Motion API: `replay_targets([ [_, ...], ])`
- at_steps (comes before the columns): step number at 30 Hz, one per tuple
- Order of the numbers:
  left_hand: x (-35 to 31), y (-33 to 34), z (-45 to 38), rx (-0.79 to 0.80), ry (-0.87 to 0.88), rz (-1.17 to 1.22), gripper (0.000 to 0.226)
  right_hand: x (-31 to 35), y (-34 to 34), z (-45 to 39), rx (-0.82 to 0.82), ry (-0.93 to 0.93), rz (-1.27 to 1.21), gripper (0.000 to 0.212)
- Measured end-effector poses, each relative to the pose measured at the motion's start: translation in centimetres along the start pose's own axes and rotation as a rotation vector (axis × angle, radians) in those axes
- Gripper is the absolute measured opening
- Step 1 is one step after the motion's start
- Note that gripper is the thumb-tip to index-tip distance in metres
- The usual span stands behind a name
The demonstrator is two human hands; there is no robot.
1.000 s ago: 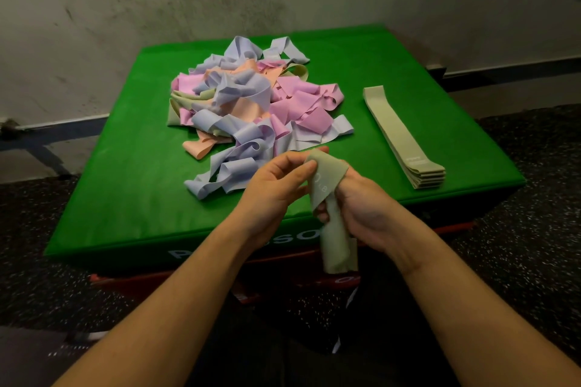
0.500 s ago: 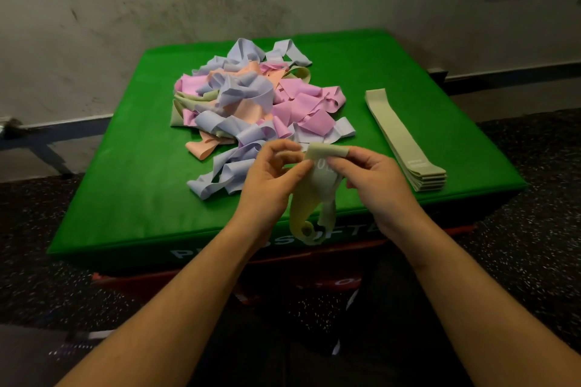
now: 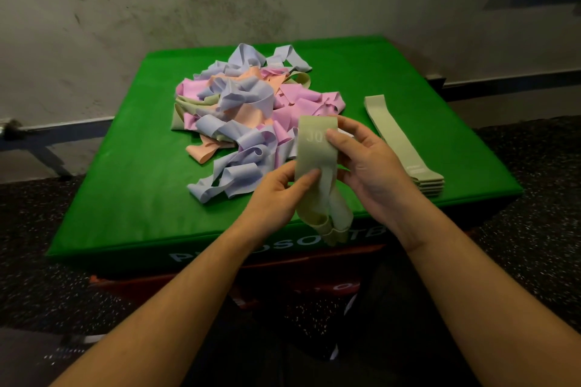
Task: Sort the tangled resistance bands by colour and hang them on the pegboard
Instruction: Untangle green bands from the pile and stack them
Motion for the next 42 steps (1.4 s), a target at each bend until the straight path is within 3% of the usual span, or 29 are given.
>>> replay_targets([
  [4, 0.6, -1.0, -0.5, -0.147, 0.003, 0.138, 0.017, -1.3, -1.3, 0.4, -0.092, -0.026, 0.304, 0.037],
  [7, 1.0, -1.7, -0.8, -0.233, -0.005, 0.201, 0.015, -3.5, -1.9, 1.0, -0.023, 0.074, 0.454, 0.050],
  [10, 1.1, -2.3, -1.0, -0.333, 0.013, 0.223, 0.014, -5.4, -2.1, 1.6, 0.055, 0.110, 0.587, 0.025],
  [13, 1.2, -2.8, -1.1, -0.412, 0.032, 0.225, 0.016, -6.2, -2.9, 1.9, 0.007, 0.185, 0.448, 0.005],
  [19, 1.7, -3.1, -1.1, -0.441, 0.009, 0.250, 0.021, -6.6, -3.4, 2.2, -0.014, 0.303, 0.332, 0.001],
  [23, 2.2, -3.7, -1.2, -0.450, -0.008, 0.216, 0.018, -6.2, -2.4, 2.2, 0.005, 0.393, -0.143, 0.023],
  [28, 2.7, -5.8, -1.9, -0.529, -0.035, 0.277, 0.014, -5.5, -1.1, 2.8, 0.143, 0.419, -0.400, 0.056],
  [32, 3.3, -5.1, -1.8, -0.466, -0.053, 0.240, 0.017, -5.2, -0.9, 2.1, 0.087, 0.390, -0.568, 0.057],
  [35, 3.4, -5.2, -1.5, -0.492, -0.046, 0.274, 0.018, -5.9, -0.8, 2.0, 0.078, 0.422, -0.555, 0.042],
  [42, 1.9, -5.0, -1.7, -0.514, 0.003, 0.251, 0.015, -6.4, -0.2, 2.4, 0.055, 0.377, -0.115, 0.015],
])
Point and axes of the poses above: each hand's wrist, its own z-axis away from the middle knuckle, its own y-axis out of the palm, x = y × z, the point moved 6 cm from there along -z, towards the middle knuckle, and after that the axes turned 3 degrees about -x, right-handed, at the moved point
